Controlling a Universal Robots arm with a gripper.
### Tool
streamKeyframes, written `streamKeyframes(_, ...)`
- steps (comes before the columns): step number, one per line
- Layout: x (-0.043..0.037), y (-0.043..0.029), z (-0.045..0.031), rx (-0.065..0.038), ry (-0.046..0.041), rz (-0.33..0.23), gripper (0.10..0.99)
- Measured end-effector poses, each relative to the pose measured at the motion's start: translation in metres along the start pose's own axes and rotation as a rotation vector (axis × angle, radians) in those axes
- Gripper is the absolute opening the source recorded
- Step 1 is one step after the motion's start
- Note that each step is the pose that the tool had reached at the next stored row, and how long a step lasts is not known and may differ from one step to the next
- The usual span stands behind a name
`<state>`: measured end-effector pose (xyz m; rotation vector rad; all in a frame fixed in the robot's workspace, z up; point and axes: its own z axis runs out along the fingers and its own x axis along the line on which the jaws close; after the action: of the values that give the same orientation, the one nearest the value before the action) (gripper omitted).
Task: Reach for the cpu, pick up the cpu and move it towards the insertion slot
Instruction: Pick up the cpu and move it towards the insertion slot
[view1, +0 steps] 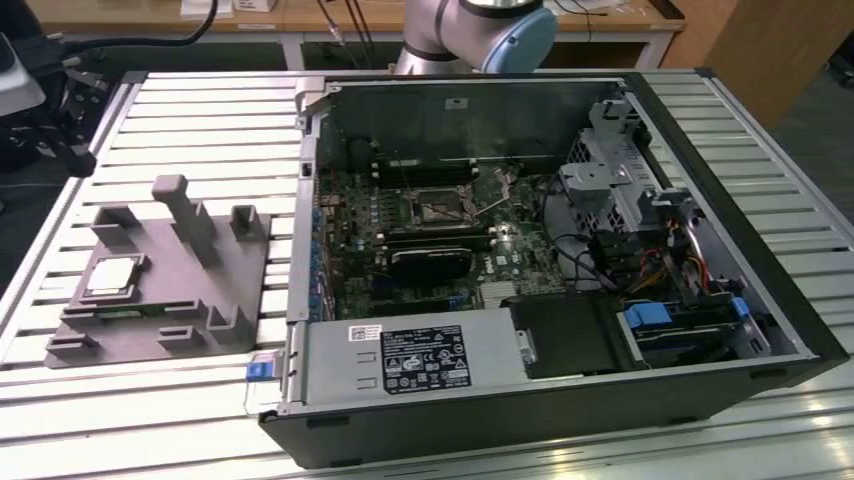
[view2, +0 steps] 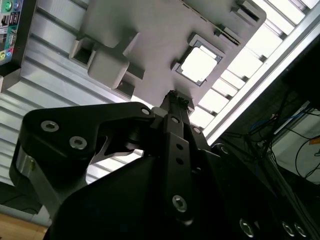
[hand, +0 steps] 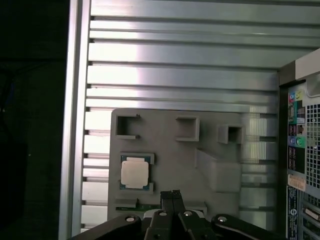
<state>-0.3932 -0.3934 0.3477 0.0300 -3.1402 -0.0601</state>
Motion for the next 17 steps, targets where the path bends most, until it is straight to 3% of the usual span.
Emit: streamKeyframes(17,0.0192,-0.0007,0.0268,0.000,0.0000,0.000,0.106)
